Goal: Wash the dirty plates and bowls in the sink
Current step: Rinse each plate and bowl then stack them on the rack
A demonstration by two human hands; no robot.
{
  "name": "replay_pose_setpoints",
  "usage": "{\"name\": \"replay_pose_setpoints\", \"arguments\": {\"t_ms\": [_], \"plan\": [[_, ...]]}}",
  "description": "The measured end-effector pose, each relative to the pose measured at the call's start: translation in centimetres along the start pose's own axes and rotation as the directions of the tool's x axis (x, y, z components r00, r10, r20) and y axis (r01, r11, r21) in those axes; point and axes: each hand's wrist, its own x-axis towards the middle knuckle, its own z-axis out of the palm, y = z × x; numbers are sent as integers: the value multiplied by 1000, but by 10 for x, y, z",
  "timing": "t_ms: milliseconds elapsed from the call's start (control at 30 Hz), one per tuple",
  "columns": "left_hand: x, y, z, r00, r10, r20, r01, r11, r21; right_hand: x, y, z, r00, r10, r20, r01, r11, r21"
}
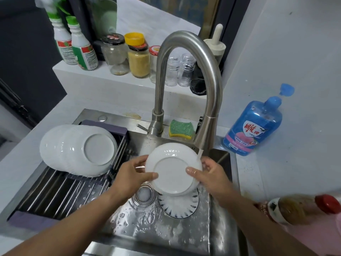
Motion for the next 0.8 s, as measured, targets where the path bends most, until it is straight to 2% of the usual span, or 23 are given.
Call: {"name": "replay_pose_setpoints", "arguments": {"t_ms": [100,233,533,800], "plan": [[-6,8,-20,997,55,-48,-52,996,73,-7,3,19,998,-44,-44,36,987,-158],[-21,23,-54,990,89,-108,-78,992,104,-13,-7,59,981,-149,-123,130,980,-151],[-34,44,-146,947,230,-226,-167,950,265,9,-35,146,982,-185,-38,180,977,-110],[-36,37,-206,926,247,-284,-157,939,305,24,-48,207,979,-204,-9,200,969,-147]]}}
